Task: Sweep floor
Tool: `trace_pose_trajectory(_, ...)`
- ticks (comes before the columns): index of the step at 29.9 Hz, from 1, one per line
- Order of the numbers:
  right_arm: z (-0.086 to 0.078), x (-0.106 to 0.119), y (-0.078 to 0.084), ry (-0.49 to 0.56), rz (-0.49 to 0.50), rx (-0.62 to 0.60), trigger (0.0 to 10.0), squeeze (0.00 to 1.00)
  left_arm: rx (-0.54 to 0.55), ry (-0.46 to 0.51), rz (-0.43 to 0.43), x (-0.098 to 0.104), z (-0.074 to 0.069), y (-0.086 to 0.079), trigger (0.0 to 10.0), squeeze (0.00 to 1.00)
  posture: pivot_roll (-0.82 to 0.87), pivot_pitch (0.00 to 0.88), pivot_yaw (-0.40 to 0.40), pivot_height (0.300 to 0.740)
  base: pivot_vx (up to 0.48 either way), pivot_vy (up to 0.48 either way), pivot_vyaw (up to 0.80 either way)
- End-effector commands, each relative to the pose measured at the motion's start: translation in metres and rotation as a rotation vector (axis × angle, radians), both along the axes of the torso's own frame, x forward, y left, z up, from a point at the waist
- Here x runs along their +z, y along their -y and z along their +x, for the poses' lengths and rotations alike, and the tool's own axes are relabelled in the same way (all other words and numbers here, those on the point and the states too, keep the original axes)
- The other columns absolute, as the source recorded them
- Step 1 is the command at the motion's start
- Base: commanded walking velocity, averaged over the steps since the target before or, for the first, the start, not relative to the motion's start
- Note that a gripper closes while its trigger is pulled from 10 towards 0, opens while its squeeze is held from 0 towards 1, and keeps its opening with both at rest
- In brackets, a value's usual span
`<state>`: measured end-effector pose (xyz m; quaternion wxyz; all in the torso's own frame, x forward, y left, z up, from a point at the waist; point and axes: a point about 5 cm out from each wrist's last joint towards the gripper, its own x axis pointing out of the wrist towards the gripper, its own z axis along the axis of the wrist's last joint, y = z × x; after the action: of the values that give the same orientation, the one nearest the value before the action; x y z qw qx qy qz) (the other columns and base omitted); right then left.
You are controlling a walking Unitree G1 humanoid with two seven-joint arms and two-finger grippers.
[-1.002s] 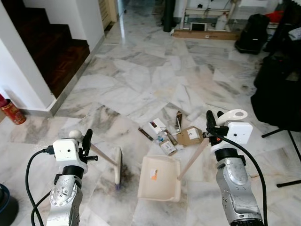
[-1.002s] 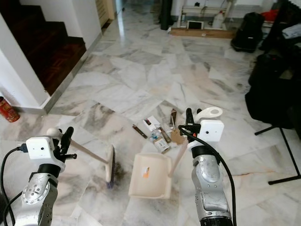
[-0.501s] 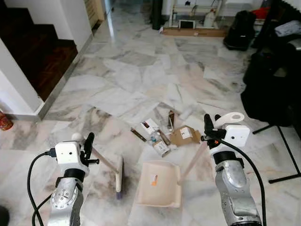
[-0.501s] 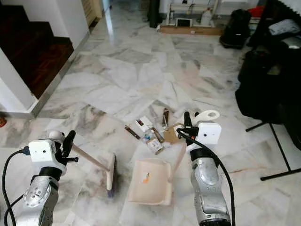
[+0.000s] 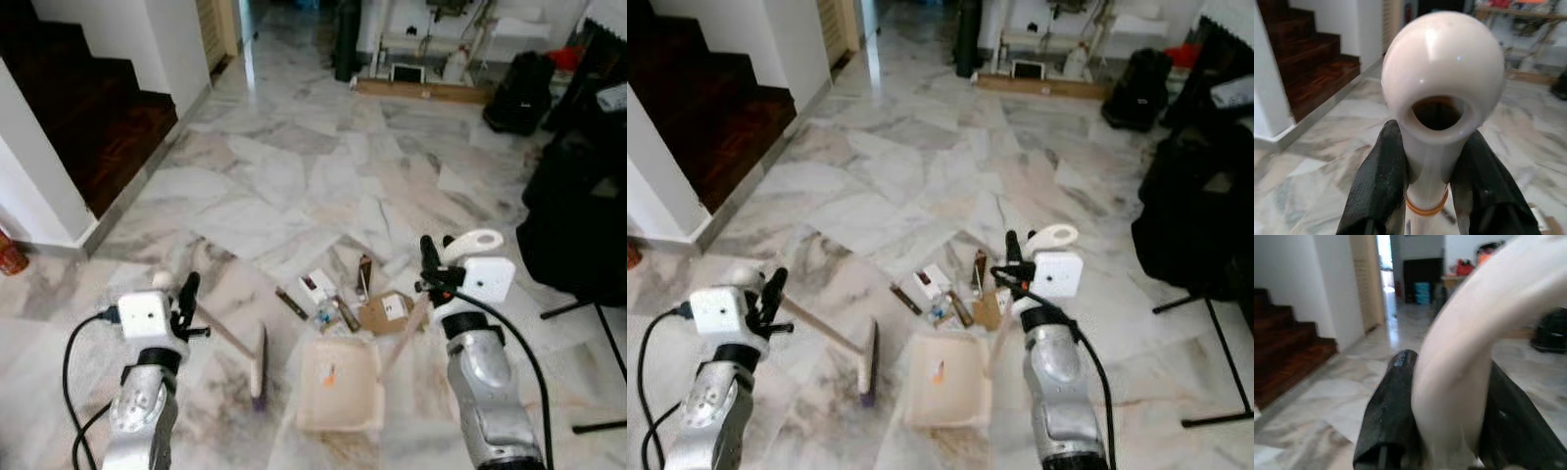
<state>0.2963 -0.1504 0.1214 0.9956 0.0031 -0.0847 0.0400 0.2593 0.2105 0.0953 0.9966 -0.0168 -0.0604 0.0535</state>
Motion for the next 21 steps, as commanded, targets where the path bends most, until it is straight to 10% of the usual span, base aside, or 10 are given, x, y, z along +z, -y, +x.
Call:
trace_pose_trajectory(1, 0.0011, 0.0090, 0.0059, 0.041, 0.019, -0.015, 10.0, 0.00, -0.008, 0.044, 0.008, 0.0090, 0.0027, 0.0035, 10.0, 0.00, -0.01, 0.077, 0.029, 0.740, 0.326, 0.000, 0.00)
trace_pose_trajectory(21, 0.0031, 0.0060, 0.0034, 0.018, 0.023, 0.002, 10.0, 0.00, -0.003, 0.046, 0.009, 0.0092, 0.0037, 0.0026, 10.0, 0.00, 0.00, 0.087, 0.025, 0.740, 0.329, 0.000, -0.16)
